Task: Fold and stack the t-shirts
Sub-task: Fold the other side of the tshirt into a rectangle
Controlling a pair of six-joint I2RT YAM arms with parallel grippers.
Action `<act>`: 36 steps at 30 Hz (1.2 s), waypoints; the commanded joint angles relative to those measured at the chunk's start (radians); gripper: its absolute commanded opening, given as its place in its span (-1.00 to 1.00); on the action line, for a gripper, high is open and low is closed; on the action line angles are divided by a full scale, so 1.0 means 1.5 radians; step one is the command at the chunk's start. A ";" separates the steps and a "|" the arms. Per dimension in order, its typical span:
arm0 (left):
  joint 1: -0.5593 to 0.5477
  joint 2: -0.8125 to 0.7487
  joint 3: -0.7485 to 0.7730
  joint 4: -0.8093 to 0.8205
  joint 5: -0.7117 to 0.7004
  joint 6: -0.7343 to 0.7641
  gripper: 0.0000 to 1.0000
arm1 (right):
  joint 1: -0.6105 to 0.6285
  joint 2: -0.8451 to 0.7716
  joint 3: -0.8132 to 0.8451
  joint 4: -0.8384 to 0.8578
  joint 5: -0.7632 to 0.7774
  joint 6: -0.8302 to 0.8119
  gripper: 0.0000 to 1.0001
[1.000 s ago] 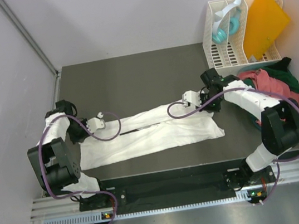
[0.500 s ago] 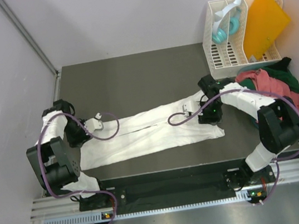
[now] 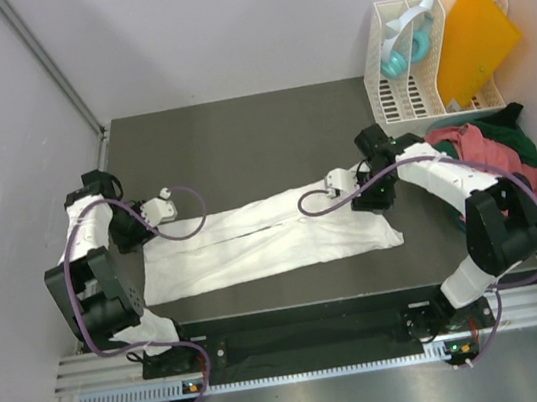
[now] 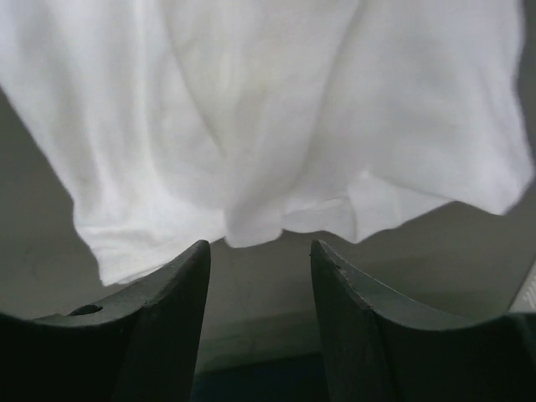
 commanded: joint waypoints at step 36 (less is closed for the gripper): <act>-0.039 0.036 -0.031 0.143 0.110 -0.102 0.05 | 0.010 0.352 0.396 -0.176 -0.262 0.034 -0.07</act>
